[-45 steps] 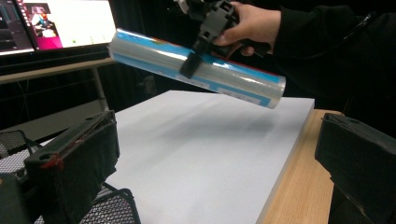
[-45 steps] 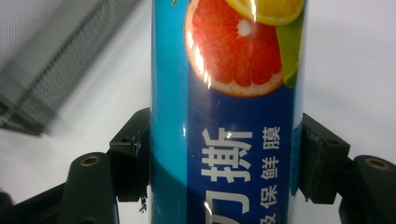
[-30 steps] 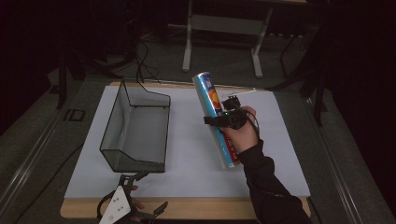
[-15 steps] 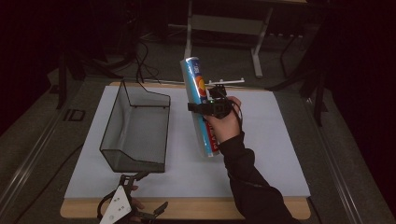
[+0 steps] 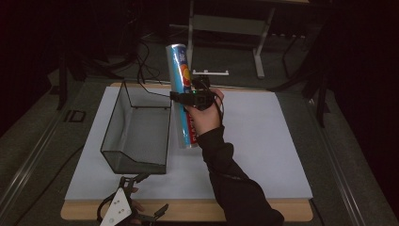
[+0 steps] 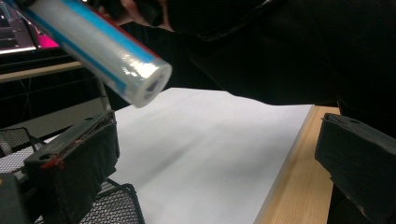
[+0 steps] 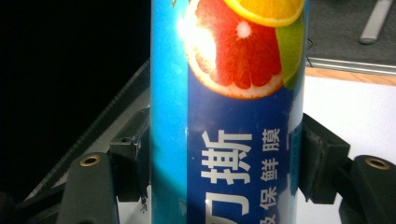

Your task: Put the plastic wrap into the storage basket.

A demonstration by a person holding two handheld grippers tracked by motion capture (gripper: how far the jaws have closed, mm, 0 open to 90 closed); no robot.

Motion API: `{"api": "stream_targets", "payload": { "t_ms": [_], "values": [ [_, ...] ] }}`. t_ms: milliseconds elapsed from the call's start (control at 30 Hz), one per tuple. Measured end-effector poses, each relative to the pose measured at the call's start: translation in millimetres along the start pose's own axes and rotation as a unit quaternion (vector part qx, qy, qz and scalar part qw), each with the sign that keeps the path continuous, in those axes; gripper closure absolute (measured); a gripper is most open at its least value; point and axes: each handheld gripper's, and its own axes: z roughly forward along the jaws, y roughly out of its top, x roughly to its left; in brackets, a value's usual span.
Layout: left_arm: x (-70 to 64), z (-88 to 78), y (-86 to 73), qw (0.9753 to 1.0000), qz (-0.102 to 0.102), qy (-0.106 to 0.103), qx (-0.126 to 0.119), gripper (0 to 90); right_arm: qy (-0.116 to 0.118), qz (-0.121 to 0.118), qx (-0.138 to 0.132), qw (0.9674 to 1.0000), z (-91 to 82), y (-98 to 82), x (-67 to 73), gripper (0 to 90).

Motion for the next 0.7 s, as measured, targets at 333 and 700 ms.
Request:
{"api": "stream_targets", "payload": {
  "t_ms": [333, 700],
  "values": [
    [-3.5, -1.3, 1.3, 0.9997, -0.005, 0.023, -0.004, 0.4, 0.008, 0.006, -0.018, 0.9998, 33.2, -1.9, 24.2, 31.9],
    [-2.4, -3.9, 1.1, 0.9996, 0.001, 0.029, -0.007, 0.4, 0.016, 0.032, -0.055, 0.9978, 65.1, -17.9, 48.0, 31.9]
  ]
}}
